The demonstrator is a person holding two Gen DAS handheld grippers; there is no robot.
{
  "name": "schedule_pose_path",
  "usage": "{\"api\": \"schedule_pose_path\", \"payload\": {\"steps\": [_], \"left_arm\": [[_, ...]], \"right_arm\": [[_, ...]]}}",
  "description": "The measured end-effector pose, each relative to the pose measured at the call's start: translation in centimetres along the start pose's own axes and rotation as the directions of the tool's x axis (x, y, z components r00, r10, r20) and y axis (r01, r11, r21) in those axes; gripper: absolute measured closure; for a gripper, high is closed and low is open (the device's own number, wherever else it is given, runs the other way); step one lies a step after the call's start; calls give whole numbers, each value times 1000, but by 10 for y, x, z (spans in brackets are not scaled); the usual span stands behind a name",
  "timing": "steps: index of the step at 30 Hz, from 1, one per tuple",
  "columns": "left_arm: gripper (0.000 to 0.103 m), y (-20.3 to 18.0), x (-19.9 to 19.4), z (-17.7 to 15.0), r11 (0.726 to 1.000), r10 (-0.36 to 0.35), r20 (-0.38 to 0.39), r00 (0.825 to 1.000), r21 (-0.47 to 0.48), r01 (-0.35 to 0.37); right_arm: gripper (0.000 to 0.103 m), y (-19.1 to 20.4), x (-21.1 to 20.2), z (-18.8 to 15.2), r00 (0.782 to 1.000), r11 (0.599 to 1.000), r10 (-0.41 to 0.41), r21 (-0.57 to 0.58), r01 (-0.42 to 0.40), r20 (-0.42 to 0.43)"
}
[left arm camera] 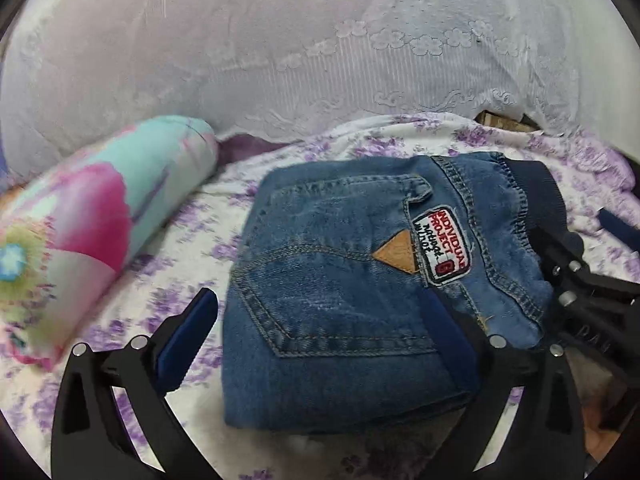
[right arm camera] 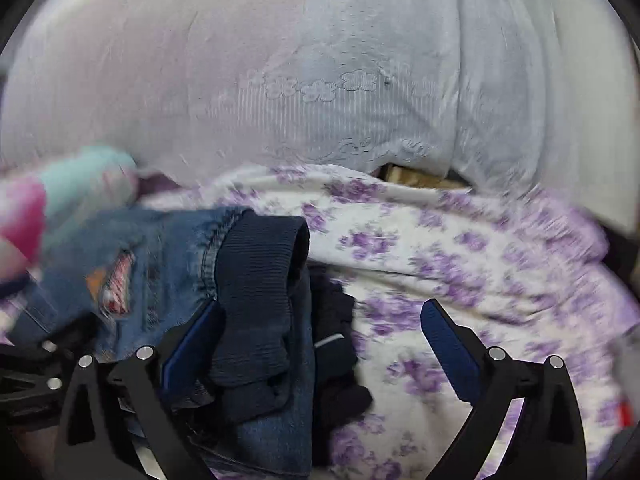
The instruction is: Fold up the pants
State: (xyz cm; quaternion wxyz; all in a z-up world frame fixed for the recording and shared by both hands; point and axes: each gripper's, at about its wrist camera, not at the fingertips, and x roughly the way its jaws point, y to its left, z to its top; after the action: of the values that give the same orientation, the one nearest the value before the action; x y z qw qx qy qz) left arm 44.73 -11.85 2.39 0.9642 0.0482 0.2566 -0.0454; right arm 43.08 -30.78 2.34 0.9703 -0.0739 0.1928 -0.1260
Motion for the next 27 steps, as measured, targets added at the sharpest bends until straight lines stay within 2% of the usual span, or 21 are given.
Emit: {"api": "schedule_pose_path", "payload": {"steps": [3, 7, 12, 15, 18, 20, 24, 27], "left_arm": [[4, -14, -10, -2, 993, 103, -4, 995, 56, -103], [5, -22, -53, -15, 989, 126, 58, 990, 73, -130], [5, -42, -97, -42, 976, 148, 45, 988, 155, -154], [5, -35, -124, -54, 982, 160, 23, 987, 101, -162], [5, -13, -146, -65, 998, 66, -29, 997, -23, -67], [5, -1, -156, -70, 996, 38, -32, 999, -79, -40], [5, 10, -168, -74, 991, 78, 3, 997, -109, -77], [4, 15, -165, -71, 992, 55, 19, 998, -119, -52]], "right_arm": [[3, -7, -15, -3, 999, 999, 29, 21, -29, 16], [3, -28, -45, -14, 999, 992, 40, 119, -42, 19], [3, -35, -97, -31, 996, 986, 72, 149, -80, 54], [3, -35, -121, -39, 996, 985, 73, 155, -79, 43], [3, -43, -142, -47, 994, 975, 86, 199, -97, 60], [3, -46, -152, -50, 991, 968, 107, 220, -122, 76], [3, -38, -162, -51, 985, 967, 150, 193, -165, 88], [3, -25, -157, -48, 984, 976, 165, 134, -172, 63]]}}
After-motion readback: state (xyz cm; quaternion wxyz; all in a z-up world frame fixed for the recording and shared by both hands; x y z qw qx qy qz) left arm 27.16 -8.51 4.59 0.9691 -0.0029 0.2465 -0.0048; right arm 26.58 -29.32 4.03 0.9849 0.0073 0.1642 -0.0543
